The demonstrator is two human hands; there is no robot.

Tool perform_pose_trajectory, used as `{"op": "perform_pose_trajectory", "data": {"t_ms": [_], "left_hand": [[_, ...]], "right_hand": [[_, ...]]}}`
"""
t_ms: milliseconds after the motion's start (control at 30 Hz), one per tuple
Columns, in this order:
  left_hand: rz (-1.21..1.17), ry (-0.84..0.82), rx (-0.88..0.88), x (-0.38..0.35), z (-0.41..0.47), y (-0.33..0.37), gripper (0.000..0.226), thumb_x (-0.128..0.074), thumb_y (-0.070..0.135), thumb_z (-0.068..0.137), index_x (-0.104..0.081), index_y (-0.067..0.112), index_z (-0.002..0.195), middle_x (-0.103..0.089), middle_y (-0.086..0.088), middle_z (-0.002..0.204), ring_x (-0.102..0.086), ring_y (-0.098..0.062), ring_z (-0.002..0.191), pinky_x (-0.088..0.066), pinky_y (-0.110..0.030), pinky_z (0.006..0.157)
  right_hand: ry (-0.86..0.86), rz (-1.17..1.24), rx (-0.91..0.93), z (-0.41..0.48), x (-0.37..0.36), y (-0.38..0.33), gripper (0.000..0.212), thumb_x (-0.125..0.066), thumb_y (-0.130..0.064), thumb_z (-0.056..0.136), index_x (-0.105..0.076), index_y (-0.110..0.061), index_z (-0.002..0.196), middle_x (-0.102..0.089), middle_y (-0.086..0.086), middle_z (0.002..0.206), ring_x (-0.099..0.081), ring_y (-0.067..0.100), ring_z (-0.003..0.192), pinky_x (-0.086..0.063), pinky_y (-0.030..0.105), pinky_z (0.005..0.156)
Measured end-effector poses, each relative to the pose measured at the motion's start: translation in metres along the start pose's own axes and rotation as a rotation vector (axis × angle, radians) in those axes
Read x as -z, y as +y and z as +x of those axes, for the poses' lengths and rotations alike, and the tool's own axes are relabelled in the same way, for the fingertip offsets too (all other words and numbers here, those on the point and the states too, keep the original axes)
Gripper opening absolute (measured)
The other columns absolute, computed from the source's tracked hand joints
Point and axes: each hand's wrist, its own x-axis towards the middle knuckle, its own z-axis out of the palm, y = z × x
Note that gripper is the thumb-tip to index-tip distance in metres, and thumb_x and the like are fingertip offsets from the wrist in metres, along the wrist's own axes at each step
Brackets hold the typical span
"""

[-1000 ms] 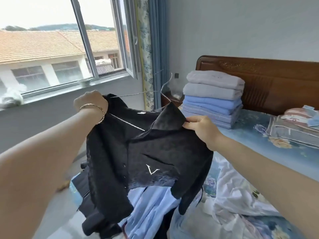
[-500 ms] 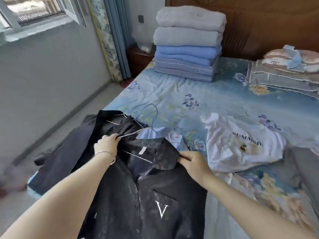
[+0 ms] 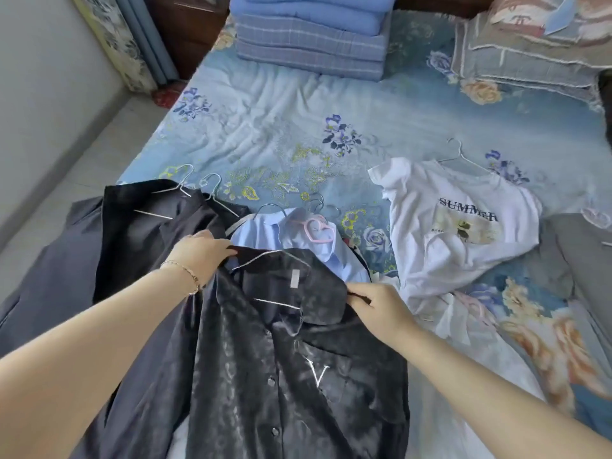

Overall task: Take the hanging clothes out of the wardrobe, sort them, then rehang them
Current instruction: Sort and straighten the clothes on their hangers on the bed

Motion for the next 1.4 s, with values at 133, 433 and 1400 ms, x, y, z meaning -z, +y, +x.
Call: {"op": "perform_pose_trajectory", "data": {"t_ms": [133,433,1400], "left_hand": [[-0.468,0.146,0.064,-0.012,0.005,0.026,0.031,-0.041,0.019,0.099,-0.057,0.015,0.126,-0.059,-0.010,0.127,-0.053,-0.030,0.116,-0.042,-0.034,0.095],[-0.392,0.390,-0.071,0.012,0.039,-0.003,0.023,-0.049,0.009,0.096,-0.067,-0.001,0.105,-0.063,-0.021,0.110,-0.056,-0.036,0.108,-0.037,-0.037,0.095],[-0.284,-0.338,-0.176,-0.133,0.002,0.240,0.027,-0.035,0.011,0.094,-0.058,0.016,0.107,-0.060,-0.001,0.112,-0.055,-0.022,0.094,-0.046,-0.031,0.086]], "right_hand": [[0.045,-0.041,0.057,0.027,0.006,-0.009,0.017,-0.058,-0.018,0.090,-0.073,-0.019,0.099,-0.069,0.017,0.083,-0.053,0.028,0.071,-0.048,0.037,0.071],[-0.129,-0.256,-0.083,0.074,0.026,-0.008,0.024,-0.069,-0.045,0.075,-0.065,-0.021,0.079,-0.064,-0.001,0.075,-0.054,0.017,0.075,-0.042,0.032,0.071],[-0.073,-0.229,-0.717,-0.081,0.039,0.221,0.027,-0.046,-0.010,0.094,-0.063,-0.008,0.115,-0.061,0.009,0.121,-0.057,0.022,0.113,-0.043,0.025,0.092]]}}
